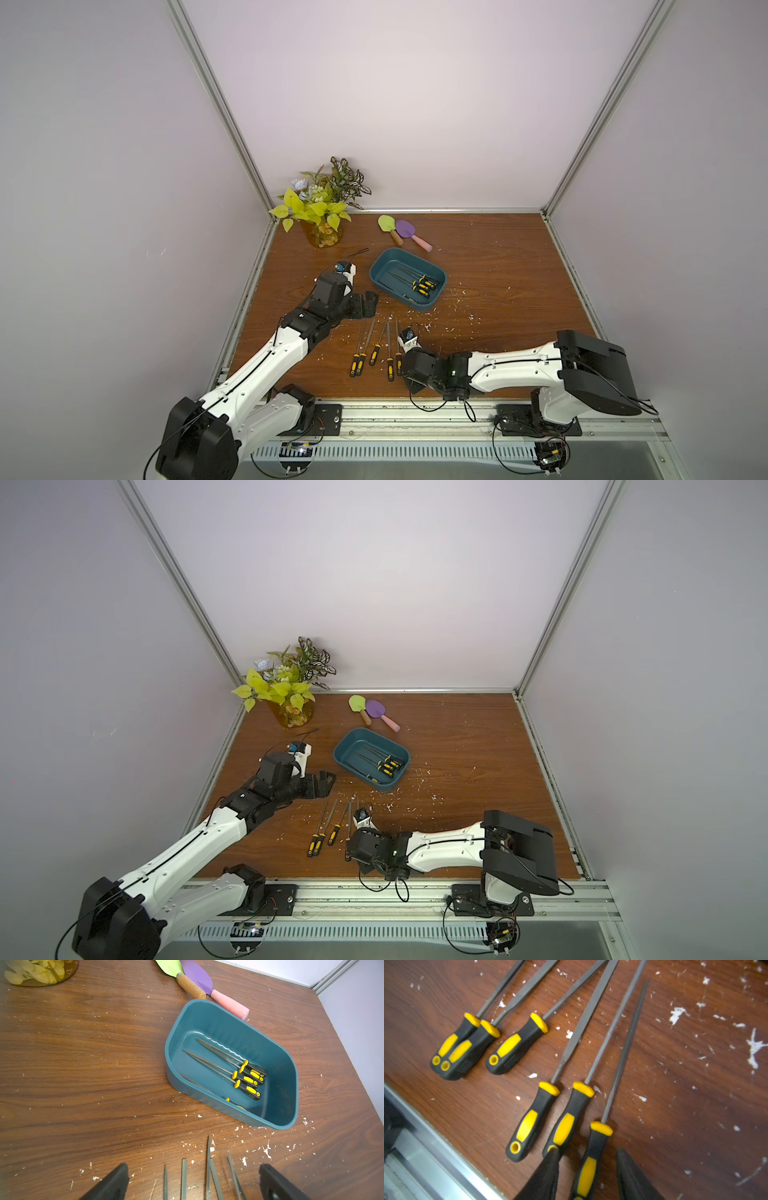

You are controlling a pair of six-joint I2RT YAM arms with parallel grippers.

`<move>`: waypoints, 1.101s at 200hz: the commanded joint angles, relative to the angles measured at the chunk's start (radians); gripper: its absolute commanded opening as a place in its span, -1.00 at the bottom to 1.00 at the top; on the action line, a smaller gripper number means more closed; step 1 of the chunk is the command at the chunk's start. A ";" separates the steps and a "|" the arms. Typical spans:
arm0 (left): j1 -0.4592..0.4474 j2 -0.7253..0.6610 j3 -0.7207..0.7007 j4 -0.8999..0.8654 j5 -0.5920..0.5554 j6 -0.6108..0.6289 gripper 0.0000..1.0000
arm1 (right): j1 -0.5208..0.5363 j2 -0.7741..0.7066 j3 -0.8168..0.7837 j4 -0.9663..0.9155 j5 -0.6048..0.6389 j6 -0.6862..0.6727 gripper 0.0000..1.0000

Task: Put the file tool into the storage box
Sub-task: Pick up the file tool from the center of the board.

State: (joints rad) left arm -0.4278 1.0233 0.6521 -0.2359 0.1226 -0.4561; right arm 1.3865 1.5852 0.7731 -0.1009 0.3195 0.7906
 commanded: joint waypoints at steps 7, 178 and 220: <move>0.012 -0.023 0.023 0.001 0.004 0.009 0.99 | 0.008 0.045 0.040 -0.096 0.045 0.016 -0.10; 0.014 -0.022 0.022 0.001 0.012 0.012 0.99 | 0.028 -0.062 -0.052 -0.151 0.134 0.047 -0.20; 0.014 -0.015 0.022 0.003 0.014 0.010 0.99 | 0.028 -0.038 -0.051 -0.108 0.122 0.021 -0.20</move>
State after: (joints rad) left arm -0.4244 1.0012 0.6521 -0.2363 0.1280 -0.4522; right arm 1.4170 1.5448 0.7250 -0.2291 0.4389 0.8265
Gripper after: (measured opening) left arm 0.995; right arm 0.400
